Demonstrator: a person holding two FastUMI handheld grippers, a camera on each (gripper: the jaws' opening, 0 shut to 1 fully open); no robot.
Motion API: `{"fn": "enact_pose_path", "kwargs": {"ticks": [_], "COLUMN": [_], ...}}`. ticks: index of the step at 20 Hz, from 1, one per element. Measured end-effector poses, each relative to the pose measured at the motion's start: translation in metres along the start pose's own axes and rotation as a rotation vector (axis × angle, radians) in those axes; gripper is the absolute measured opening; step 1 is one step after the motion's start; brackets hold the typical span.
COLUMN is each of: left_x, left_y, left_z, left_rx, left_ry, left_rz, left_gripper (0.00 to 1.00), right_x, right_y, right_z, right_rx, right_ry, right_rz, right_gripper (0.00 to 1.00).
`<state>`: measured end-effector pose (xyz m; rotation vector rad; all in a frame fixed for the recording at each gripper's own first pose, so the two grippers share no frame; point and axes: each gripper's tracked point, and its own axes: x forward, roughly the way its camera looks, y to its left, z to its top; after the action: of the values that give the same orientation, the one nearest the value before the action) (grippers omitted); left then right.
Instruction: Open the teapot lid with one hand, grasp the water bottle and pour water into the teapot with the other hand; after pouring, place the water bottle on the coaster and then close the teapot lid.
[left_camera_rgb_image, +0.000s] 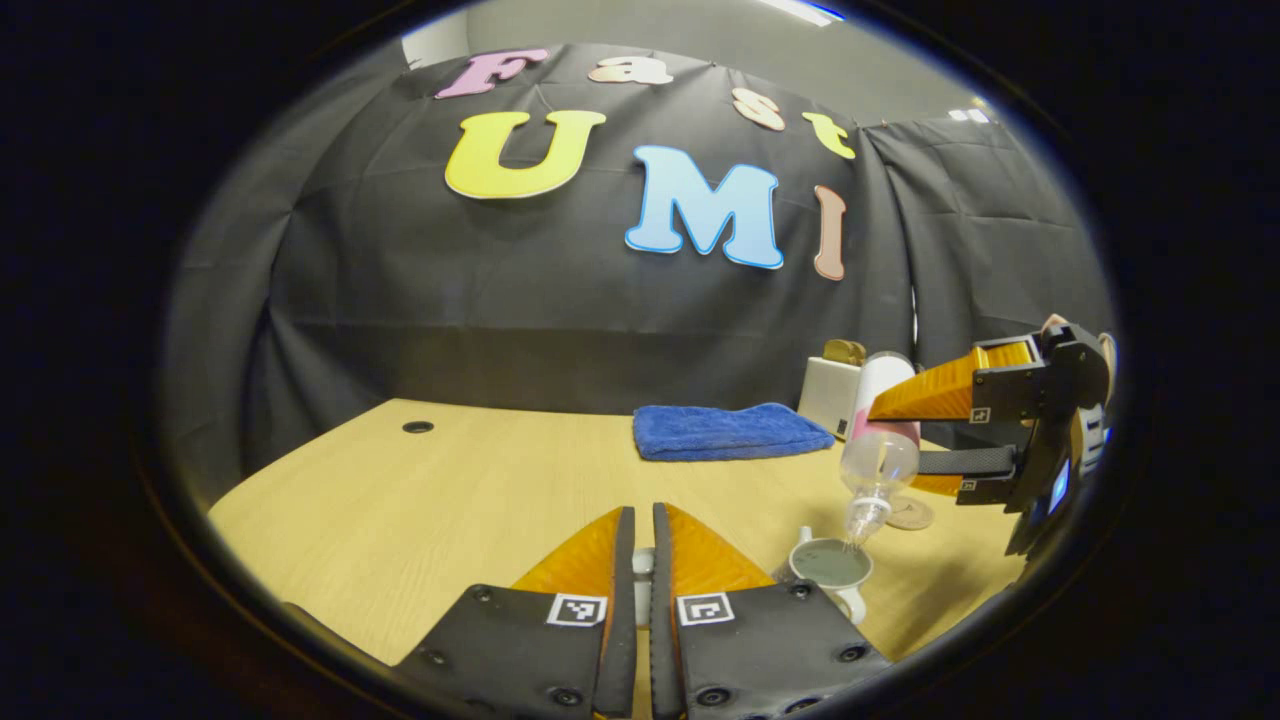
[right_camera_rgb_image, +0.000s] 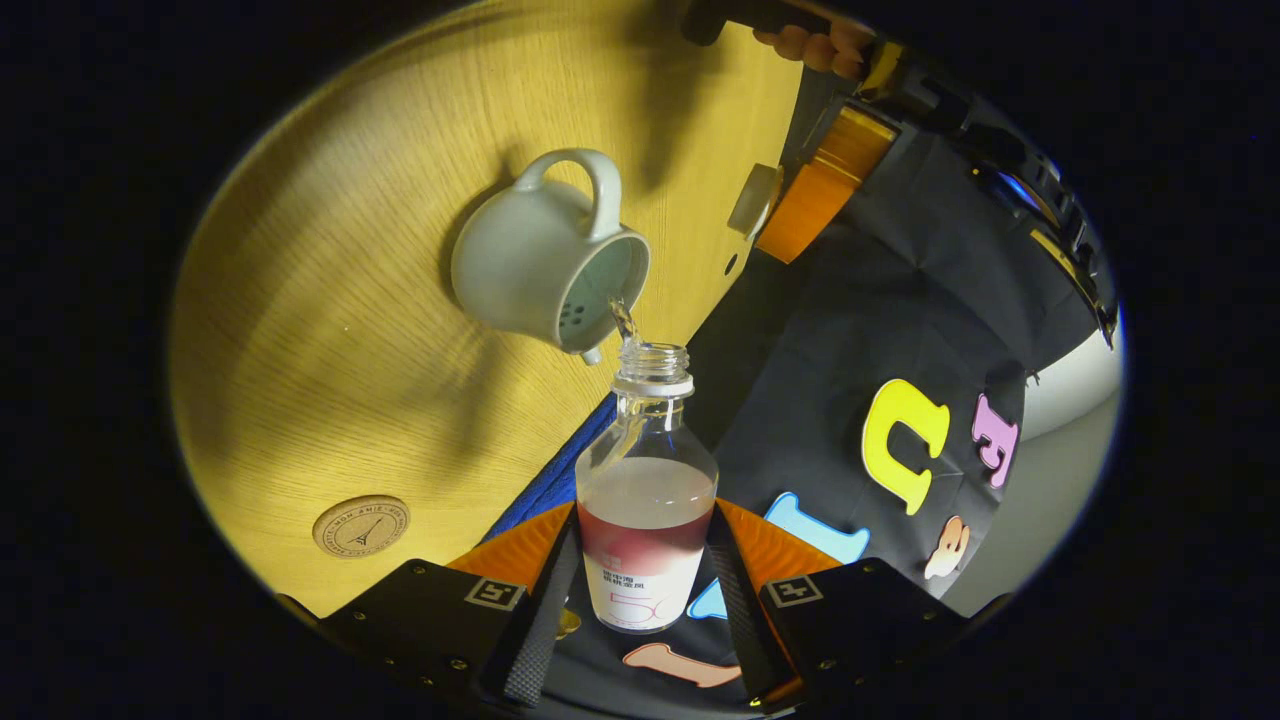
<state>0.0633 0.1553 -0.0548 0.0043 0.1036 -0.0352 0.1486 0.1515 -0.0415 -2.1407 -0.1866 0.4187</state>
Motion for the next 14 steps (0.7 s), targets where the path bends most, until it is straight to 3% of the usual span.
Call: {"fn": "enact_pose_path", "kwargs": {"ticks": [11, 14], "left_x": [0.001, 0.002], "left_y": [0.002, 0.002], "left_z": [-0.002, -0.003], "left_rx": [-0.001, -0.006], "left_ry": [0.006, 0.010], "left_rz": [0.005, 0.002], "left_gripper": [0.12, 0.12], "right_x": [0.002, 0.000], "right_y": [-0.005, -0.014], "right_z": [0.004, 0.007], "right_rx": [-0.049, -0.094], "right_ry": [-0.020, -0.024], "right_rz": [-0.020, -0.054], "right_gripper": [0.72, 0.72]}}
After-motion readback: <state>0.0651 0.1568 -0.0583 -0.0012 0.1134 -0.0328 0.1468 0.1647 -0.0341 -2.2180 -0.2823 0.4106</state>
